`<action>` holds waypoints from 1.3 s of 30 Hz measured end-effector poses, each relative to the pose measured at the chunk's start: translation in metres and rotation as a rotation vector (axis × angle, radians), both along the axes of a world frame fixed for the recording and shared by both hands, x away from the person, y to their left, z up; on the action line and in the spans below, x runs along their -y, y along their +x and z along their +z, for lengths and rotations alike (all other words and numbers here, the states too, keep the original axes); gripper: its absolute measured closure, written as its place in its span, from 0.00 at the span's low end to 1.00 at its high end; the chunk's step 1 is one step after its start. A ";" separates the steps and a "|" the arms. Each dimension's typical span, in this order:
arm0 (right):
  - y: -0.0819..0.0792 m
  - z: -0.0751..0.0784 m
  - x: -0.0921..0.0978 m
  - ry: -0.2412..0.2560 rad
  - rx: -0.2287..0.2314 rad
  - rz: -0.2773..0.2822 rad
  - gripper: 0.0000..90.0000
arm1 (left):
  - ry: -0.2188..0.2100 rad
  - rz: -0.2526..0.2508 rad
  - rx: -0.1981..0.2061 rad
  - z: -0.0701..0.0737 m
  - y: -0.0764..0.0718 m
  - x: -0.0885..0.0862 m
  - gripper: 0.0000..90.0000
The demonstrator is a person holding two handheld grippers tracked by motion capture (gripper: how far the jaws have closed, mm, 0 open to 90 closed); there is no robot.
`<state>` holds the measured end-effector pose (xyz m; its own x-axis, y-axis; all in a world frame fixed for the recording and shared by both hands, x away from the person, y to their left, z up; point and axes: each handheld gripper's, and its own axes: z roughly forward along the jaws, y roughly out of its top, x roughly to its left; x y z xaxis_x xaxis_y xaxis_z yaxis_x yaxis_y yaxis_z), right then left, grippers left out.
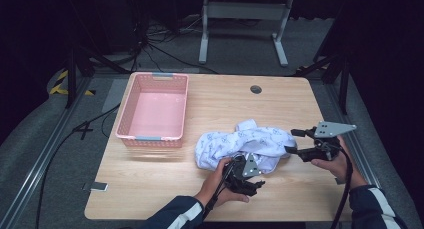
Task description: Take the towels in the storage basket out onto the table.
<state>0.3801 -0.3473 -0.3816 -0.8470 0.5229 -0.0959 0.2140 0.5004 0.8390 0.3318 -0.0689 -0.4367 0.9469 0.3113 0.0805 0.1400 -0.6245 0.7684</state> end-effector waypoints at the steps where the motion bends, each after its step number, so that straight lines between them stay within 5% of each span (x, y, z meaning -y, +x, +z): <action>1: 0.000 0.000 0.000 0.000 0.000 0.000 0.37 | 0.007 0.014 -0.004 -0.004 0.003 0.002 0.41; 4: 0.002 -0.008 -0.018 -0.046 -0.023 0.039 0.38 | 0.029 0.056 -0.009 -0.011 0.014 0.004 0.44; 6: 0.007 -0.017 -0.027 -0.080 -0.050 0.049 0.43 | 0.047 0.079 -0.003 -0.014 0.019 0.002 0.55; 9: 0.015 -0.027 -0.031 -0.137 -0.062 0.007 0.66 | 0.083 0.089 0.002 -0.018 0.025 -0.001 0.71; 11: 0.016 -0.028 -0.029 -0.134 -0.057 -0.006 0.81 | 0.091 0.090 -0.010 -0.019 0.028 -0.004 0.82; 15: 0.014 -0.022 -0.020 -0.108 -0.022 -0.039 0.91 | 0.116 0.085 -0.007 -0.017 0.033 -0.012 0.96; 28: 0.017 -0.009 0.020 -0.053 0.053 -0.251 0.93 | 0.202 0.091 0.024 0.009 0.026 -0.070 0.98; 34: 0.021 -0.010 0.048 -0.051 0.048 -0.374 0.93 | 0.215 0.158 0.004 0.011 0.013 -0.121 0.98; 39: 0.030 -0.016 0.072 -0.040 0.011 -0.482 0.93 | 0.168 0.240 -0.005 0.013 0.009 -0.159 0.98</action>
<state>0.4100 -0.4189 -0.3975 -0.5076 0.8514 -0.1321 0.4205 0.3786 0.8246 0.3413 0.0903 -0.4241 0.8481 0.5095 0.1454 0.3029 -0.6914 0.6560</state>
